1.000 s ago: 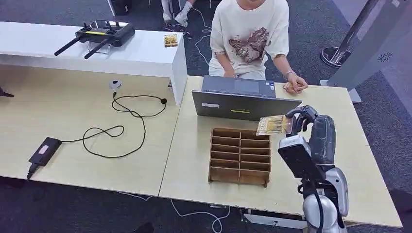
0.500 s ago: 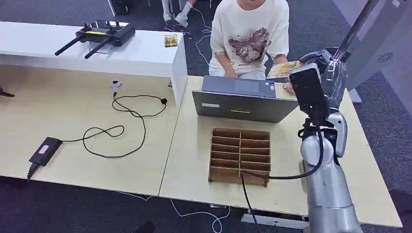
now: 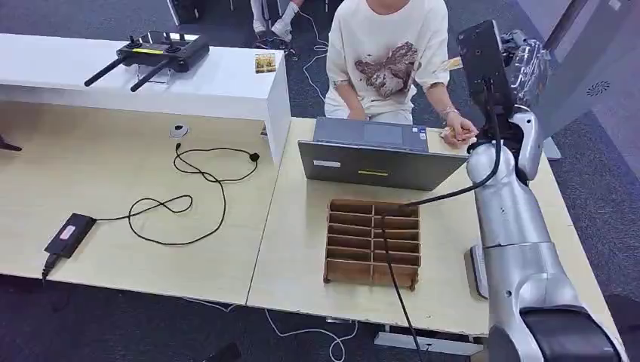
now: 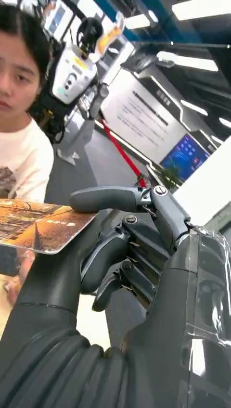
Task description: Pass the card to the sensor for recognition and then transmit it.
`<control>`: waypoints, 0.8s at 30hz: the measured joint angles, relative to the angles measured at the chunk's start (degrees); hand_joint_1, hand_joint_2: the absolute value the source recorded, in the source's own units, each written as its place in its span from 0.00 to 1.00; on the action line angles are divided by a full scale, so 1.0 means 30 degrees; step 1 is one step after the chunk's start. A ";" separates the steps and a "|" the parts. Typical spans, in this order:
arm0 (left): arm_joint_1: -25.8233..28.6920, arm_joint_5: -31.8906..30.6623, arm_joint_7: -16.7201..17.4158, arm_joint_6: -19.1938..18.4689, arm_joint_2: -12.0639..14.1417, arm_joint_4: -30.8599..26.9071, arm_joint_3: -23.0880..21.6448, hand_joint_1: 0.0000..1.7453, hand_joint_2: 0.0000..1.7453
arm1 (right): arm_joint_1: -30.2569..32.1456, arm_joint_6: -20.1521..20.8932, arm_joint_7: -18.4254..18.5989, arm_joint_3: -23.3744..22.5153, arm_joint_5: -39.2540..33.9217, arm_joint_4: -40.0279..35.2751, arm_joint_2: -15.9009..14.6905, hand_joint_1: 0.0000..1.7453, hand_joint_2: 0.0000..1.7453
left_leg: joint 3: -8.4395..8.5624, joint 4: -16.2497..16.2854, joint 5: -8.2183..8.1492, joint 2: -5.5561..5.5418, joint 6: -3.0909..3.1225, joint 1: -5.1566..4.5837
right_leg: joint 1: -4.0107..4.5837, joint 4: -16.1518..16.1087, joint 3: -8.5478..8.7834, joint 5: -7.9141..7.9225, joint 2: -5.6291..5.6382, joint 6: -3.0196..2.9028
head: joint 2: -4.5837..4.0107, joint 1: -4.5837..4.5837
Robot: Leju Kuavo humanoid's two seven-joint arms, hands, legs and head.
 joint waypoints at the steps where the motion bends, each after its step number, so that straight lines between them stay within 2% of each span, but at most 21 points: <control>1: 0.0000 0.0000 -0.0007 0.0007 -0.0015 0.0000 0.0000 0.00 0.00 | -0.0286 -0.0139 0.0190 -0.0007 0.0167 0.0488 0.0000 1.00 1.00 | -0.0001 0.0000 0.0000 0.0000 0.0000 -0.0001 | -0.0001 0.0001 0.0000 0.0000 0.0000 0.0000 | 0.0000 -0.0007; 10: 0.0001 -0.0007 -0.0117 0.0211 -0.0066 0.0000 -0.0001 0.00 0.00 | -0.2015 -0.0881 0.1603 -0.0233 0.0815 0.3588 0.0029 1.00 1.00 | 0.0000 0.0002 0.0000 -0.0004 0.0000 0.0000 | 0.0000 0.0001 0.0000 0.0000 -0.0002 0.0000 | 0.0007 0.0000; 18: -0.0003 -0.0029 -0.0146 0.0233 -0.0066 0.0000 -0.0007 0.00 0.00 | -0.2495 -0.1290 0.2667 -0.0590 0.0940 0.4953 0.0007 1.00 1.00 | 0.0003 0.0004 0.0000 -0.0001 0.0000 0.0000 | 0.0000 0.0000 -0.0007 0.0000 0.0000 0.0000 | 0.0000 0.0000; 24: -0.0001 -0.0058 -0.0175 0.0313 -0.0102 -0.0007 -0.0007 0.00 0.00 | -0.2566 -0.1916 0.3832 -0.0736 0.1916 0.5761 -0.0474 1.00 1.00 | 0.0001 0.0005 0.0000 -0.0003 0.0000 -0.0001 | -0.0001 0.0000 -0.0007 0.0000 -0.0001 0.0001 | 0.0007 -0.0007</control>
